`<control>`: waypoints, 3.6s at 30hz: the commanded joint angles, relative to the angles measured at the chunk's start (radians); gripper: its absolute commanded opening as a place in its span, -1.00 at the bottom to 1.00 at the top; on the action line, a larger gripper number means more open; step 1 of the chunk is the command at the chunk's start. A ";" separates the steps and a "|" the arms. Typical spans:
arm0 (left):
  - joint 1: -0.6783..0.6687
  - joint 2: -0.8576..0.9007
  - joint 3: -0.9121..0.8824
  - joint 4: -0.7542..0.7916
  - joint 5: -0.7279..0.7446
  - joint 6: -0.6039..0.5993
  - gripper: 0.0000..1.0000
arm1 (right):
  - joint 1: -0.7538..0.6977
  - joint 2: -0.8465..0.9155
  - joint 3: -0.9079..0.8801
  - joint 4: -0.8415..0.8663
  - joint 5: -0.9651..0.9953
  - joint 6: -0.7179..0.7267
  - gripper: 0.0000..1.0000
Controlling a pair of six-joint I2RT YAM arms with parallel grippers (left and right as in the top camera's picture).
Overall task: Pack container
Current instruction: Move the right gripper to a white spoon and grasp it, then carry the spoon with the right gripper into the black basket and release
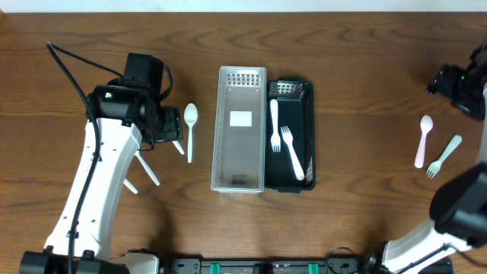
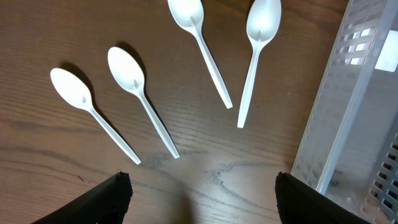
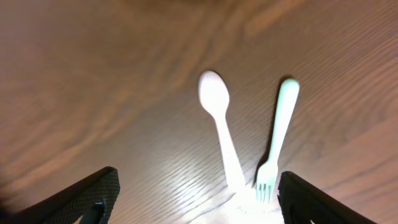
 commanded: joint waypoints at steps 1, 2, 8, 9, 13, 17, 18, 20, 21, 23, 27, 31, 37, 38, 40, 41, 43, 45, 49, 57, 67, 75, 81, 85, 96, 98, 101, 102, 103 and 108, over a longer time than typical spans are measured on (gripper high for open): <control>0.003 0.008 0.014 -0.003 -0.002 0.006 0.53 | -0.032 0.101 -0.011 0.011 -0.044 -0.051 0.73; 0.003 0.008 0.014 -0.003 -0.002 0.006 0.53 | -0.036 0.131 -0.011 0.020 -0.044 -0.057 0.75; 0.003 0.008 0.014 -0.003 -0.002 0.006 0.53 | -0.047 0.252 -0.011 0.057 -0.044 -0.071 0.76; 0.003 0.008 0.014 -0.003 -0.002 0.006 0.54 | -0.048 0.266 -0.011 0.063 -0.044 -0.074 0.75; 0.003 0.008 0.014 -0.003 -0.002 0.006 0.53 | -0.054 0.298 -0.011 0.084 -0.044 -0.074 0.76; 0.003 0.008 0.014 -0.003 -0.002 0.006 0.53 | -0.055 0.319 -0.011 0.100 -0.044 -0.078 0.76; 0.003 0.008 0.014 -0.003 -0.002 0.006 0.53 | -0.055 0.323 -0.012 0.102 -0.044 -0.079 0.77; 0.003 0.008 0.014 -0.003 -0.002 0.006 0.53 | -0.055 0.334 -0.012 0.107 -0.044 -0.085 0.77; 0.003 0.008 0.014 -0.003 -0.002 0.006 0.54 | -0.055 0.342 -0.012 0.111 -0.044 -0.085 0.77; 0.003 0.008 0.014 -0.003 -0.002 0.006 0.53 | -0.056 0.357 -0.012 0.117 -0.044 -0.085 0.77; 0.003 0.008 0.014 -0.003 -0.002 0.006 0.53 | -0.057 0.388 -0.012 0.120 -0.044 -0.093 0.77; 0.003 0.008 0.014 -0.003 -0.002 0.006 0.53 | -0.057 0.405 -0.012 0.124 -0.044 -0.093 0.78; 0.003 0.008 0.014 -0.003 -0.002 0.006 0.53 | -0.058 0.410 -0.012 0.128 -0.045 -0.101 0.52; 0.003 0.008 0.014 -0.003 -0.002 0.006 0.53 | -0.058 0.410 -0.012 0.127 -0.045 -0.101 0.44; 0.003 0.008 0.014 -0.003 -0.002 0.006 0.53 | -0.058 0.410 -0.012 0.128 -0.045 -0.100 0.26; 0.003 0.008 0.014 -0.003 -0.002 0.006 0.53 | -0.058 0.410 -0.012 0.127 -0.045 -0.100 0.17; 0.003 0.008 0.014 -0.003 -0.002 0.006 0.53 | -0.058 0.410 -0.012 0.128 -0.045 -0.100 0.12; 0.003 0.008 0.014 -0.003 -0.002 0.006 0.53 | -0.058 0.410 -0.012 0.129 -0.045 -0.100 0.12; 0.003 0.008 0.014 -0.003 -0.002 0.006 0.53 | -0.058 0.410 -0.012 0.135 -0.045 -0.100 0.00; 0.003 0.008 0.014 -0.003 -0.002 0.006 0.54 | -0.058 0.410 -0.012 0.171 -0.045 -0.101 -0.08; 0.003 0.008 0.014 -0.003 -0.002 0.006 0.53 | -0.058 0.410 -0.012 0.180 -0.048 -0.145 -0.10; 0.003 0.008 0.014 -0.003 -0.002 0.006 0.53 | -0.058 0.410 -0.016 0.148 -0.048 -0.145 -0.09; 0.003 0.008 0.014 -0.003 -0.002 0.006 0.53 | -0.058 0.410 -0.041 0.150 -0.048 -0.145 -0.28; 0.003 0.008 0.014 -0.003 -0.002 0.006 0.54 | -0.058 0.410 -0.043 0.152 -0.048 -0.145 -0.39; 0.003 0.008 0.014 -0.003 -0.002 0.006 0.53 | -0.058 0.410 -0.043 0.158 -0.049 -0.145 -0.53; 0.003 0.008 0.014 -0.003 -0.002 0.006 0.53 | -0.058 0.410 -0.043 0.158 -0.056 -0.145 -0.58; 0.003 0.008 0.014 -0.003 -0.002 0.006 0.53 | -0.057 0.410 -0.043 0.163 -0.067 -0.143 -0.75; 0.003 0.008 0.014 -0.002 -0.002 0.006 0.53 | -0.056 0.410 -0.042 0.164 -0.067 -0.137 -0.95; 0.003 0.008 0.014 -0.003 -0.002 0.006 0.53 | -0.056 0.410 -0.042 0.164 -0.067 -0.126 -0.97; 0.003 0.008 0.014 -0.002 -0.002 0.006 0.53 | -0.032 0.385 -0.040 0.149 -0.067 -0.098 -0.98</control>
